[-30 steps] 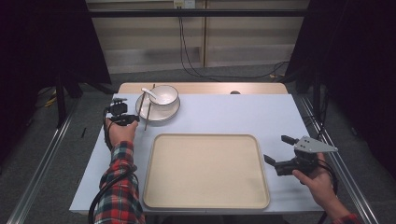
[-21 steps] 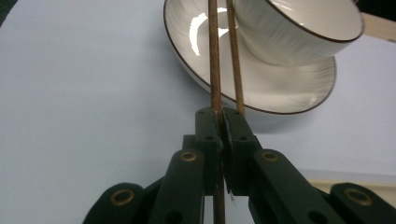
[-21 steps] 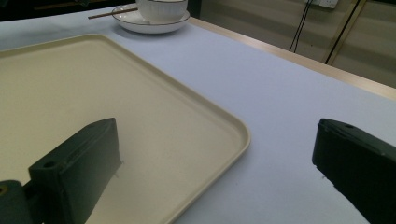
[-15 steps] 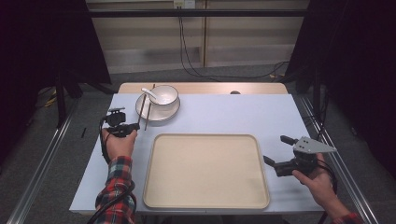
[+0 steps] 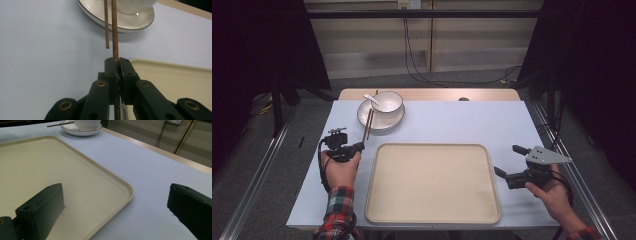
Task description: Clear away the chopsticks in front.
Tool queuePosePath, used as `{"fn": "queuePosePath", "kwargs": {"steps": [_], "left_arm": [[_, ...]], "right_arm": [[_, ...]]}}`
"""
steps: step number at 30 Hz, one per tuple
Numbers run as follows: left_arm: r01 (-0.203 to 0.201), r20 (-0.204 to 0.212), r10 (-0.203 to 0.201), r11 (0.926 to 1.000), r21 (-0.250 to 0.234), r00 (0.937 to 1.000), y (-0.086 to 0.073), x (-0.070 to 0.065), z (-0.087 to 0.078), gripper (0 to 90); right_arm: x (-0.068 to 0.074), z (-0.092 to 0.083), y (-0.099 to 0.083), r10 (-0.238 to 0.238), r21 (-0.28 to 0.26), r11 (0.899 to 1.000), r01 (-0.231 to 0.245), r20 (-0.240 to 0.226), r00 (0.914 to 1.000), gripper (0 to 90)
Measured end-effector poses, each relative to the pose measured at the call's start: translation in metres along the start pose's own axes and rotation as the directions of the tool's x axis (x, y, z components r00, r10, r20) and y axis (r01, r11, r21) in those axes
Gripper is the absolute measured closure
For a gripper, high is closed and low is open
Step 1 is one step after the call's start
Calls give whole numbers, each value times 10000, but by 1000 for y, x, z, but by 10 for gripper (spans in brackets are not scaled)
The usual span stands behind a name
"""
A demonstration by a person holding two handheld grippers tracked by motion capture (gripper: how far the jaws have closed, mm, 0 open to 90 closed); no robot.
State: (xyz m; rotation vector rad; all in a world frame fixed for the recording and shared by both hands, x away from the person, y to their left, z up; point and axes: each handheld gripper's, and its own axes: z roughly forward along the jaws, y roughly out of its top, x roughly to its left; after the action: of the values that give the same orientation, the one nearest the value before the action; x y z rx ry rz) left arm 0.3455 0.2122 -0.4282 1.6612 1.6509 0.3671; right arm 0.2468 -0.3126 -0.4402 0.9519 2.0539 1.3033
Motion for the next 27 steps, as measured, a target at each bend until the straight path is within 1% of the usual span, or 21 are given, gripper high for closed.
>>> {"fn": "queuePosePath", "kwargs": {"steps": [1, 2, 4, 6, 7, 9, 11, 12, 13, 14, 15, 16, 19, 22, 23, 24, 26, 27], "left_arm": [[-80, 3, 80, 10000, -59, 10000, -4, -3, -1, 859], [-30, 84, 30, 10000, 13, 10000, -6, -5, -1, 859], [-32, 126, 32, 10000, 5, 9999, -8, -5, -2, 859], [136, 216, -134, 9999, -69, 9997, -16, -6, -3, 859], [279, 336, -279, 9996, 13, 9990, -18, -7, -3, 860], [190, 294, -190, 9998, -4, 9994, -21, -8, -3, 859], [170, 421, -171, 9999, 30, 9990, -23, -12, -5, 859], [78, 406, -77, 10000, -2, 9991, -23, -13, -5, 859], [72, 498, -73, 10000, 8, 9987, -24, -15, -6, 859], [72, 498, -73, 10000, 8, 9987, -24, -15, -6, 859], [-102, 539, 106, 9999, -66, 9985, -25, -18, -8, 859], [-102, 539, 106, 9999, -66, 9985, -25, -18, -8, 859], [-154, 651, 153, 9999, 1, 9978, -27, -24, -12, 859], [-269, 650, 270, 9996, -16, 9975, -29, -25, -14, 859], [-132, 709, 135, 9999, -54, 9974, -30, -26, -15, 859], [-194, 665, 198, 9998, -69, 9976, -30, -26, -16, 859], [-230, 755, 234, 9997, -54, 9969, -31, -26, -17, 859], [-316, 741, 315, 9995, 6, 9968, -32, -26, -18, 859]], "right_arm": [[0, 0, 0, -14, -4, 10000, 14, 19, 10000, 8], [0, 0, 0, -24, -4, 10000, 24, 119, 9999, 7], [0, 0, 0, -42, -24, 10000, 42, 50, 10000, 7], [0, -1, 0, -27, -32, 10000, 27, 75, 10000, 7], [0, -1, 0, -14, -7, 10000, 14, 58, 10000, 7], [0, -1, 0, 8, 37, 10000, -8, 87, 10000, 8], [1, -1, 0, -17, 36, 10000, 17, 59, 10000, 7], [1, -2, 0, -28, 41, 10000, 28, 69, 10000, 7], [2, -2, 0, -36, 32, 10000, 36, 32, 10000, 8], [2, -1, 0, -74, 31, 10000, 74, 35, 10000, 8], [2, -1, 0, -57, 43, 10000, 57, 35, 10000, 8], [2, -1, 0, -70, 48, 10000, 70, 32, 10000, 8], [2, -1, 0, -54, 83, 10000, 54, 53, 10000, 8], [1, 0, 0, -117, 27, 9999, 117, 45, 9999, 8], [1, 0, 0, -111, 41, 9999, 111, 40, 9999, 8], [2, 0, 0, -113, 48, 9999, 113, 28, 9999, 8], [2, 0, 0, -98, 93, 9999, 98, -70, 9999, 7], [2, 0, 0, -109, 91, 9999, 109, -42, 9999, 7]]}}
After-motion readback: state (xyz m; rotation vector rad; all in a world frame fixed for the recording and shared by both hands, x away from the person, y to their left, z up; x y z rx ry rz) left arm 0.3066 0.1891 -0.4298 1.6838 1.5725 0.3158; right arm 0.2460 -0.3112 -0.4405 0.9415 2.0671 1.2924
